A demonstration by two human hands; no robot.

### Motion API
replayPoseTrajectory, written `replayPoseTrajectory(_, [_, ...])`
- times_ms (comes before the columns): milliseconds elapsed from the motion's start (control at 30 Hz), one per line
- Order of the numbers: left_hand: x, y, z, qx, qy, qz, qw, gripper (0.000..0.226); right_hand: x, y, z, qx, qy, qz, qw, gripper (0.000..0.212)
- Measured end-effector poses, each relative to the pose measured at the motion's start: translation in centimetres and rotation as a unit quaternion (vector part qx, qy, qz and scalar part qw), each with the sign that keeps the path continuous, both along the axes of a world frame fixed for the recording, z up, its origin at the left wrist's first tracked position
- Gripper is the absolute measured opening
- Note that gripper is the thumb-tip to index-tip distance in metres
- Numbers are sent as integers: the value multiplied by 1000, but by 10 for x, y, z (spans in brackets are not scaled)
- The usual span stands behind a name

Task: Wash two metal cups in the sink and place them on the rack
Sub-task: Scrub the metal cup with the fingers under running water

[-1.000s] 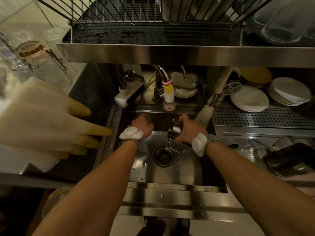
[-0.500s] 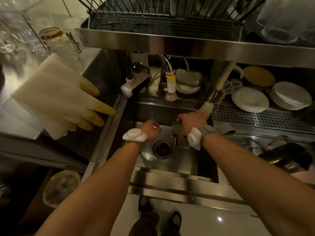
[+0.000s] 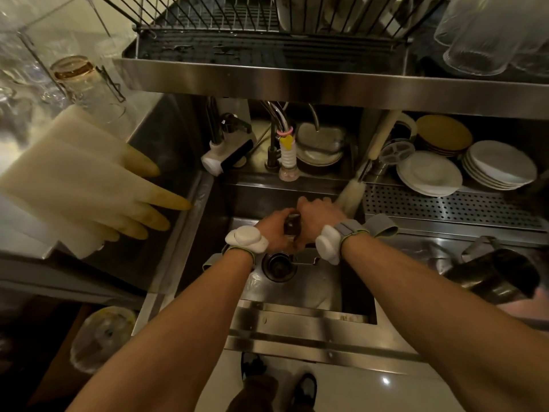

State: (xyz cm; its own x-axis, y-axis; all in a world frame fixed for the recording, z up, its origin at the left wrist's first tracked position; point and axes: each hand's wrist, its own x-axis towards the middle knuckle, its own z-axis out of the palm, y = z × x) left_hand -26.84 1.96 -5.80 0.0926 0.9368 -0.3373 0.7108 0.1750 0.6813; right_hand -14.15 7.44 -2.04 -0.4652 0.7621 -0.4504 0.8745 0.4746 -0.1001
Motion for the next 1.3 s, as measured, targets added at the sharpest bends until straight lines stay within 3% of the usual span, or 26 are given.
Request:
replayPoseTrajectory(300, [-2, 14, -12, 61, 153, -39, 986, 97, 7, 13, -3, -39, 136, -9, 990, 82])
replayPoseTrajectory(467, [-6, 17, -18, 20, 83, 44, 995, 99, 26, 14, -10, -100, 278, -160, 942, 107])
replayPoseTrajectory(600, [1, 8, -20, 17, 39, 89, 995, 97, 23, 9, -16, -178, 349, -265, 881, 86])
replayPoseTrajectory(700, [4, 5, -18, -21, 70, 54, 996, 106, 21, 8, -16, -133, 310, -220, 915, 83])
replayPoseTrajectory(767, [-2, 8, -16, -55, 110, 4, 992, 114, 22, 9, -14, -89, 226, -141, 960, 92])
replayPoseTrajectory(833, [-10, 12, -12, -80, 122, -3, 989, 112, 23, 10, -11, -47, 175, -94, 979, 95])
replayPoseTrajectory(967, [-25, 17, -13, -66, 115, 48, 990, 68, 25, 9, -17, -35, 292, -170, 941, 88])
replayPoseTrajectory(1100, [-31, 7, -20, -104, 143, 52, 983, 61, 29, -12, -41, -68, 168, -106, 978, 85])
replayPoseTrajectory(1200, [-35, 5, -21, -113, 145, 55, 981, 59, 33, -14, -45, -63, 242, -194, 949, 84])
replayPoseTrajectory(1300, [-39, 4, -16, -108, 153, 69, 980, 56, 28, -11, -41, -50, 283, -215, 933, 84])
